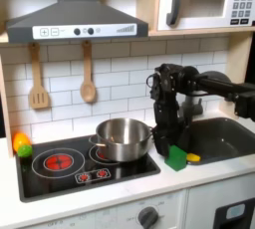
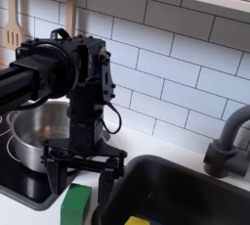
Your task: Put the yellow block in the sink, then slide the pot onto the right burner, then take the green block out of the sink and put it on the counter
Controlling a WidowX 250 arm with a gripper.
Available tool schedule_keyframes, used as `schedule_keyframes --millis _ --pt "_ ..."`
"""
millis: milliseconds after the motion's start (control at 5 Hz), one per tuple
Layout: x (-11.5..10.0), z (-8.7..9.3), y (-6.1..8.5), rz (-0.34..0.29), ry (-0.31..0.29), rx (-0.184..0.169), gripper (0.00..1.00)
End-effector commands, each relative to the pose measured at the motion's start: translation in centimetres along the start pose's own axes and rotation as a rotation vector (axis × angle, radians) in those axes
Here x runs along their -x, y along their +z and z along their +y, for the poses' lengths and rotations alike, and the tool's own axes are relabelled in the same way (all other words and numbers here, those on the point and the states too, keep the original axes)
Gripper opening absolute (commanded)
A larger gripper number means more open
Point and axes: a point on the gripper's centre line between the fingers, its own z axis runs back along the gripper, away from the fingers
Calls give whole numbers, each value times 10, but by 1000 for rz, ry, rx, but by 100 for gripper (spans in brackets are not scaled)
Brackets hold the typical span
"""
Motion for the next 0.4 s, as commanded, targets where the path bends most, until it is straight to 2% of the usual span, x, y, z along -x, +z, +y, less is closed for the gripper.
schedule_keyframes --millis 0,200 --pt "0 0 0 0 0 0 100" --pt "0 0 0 1 0 -2 100"
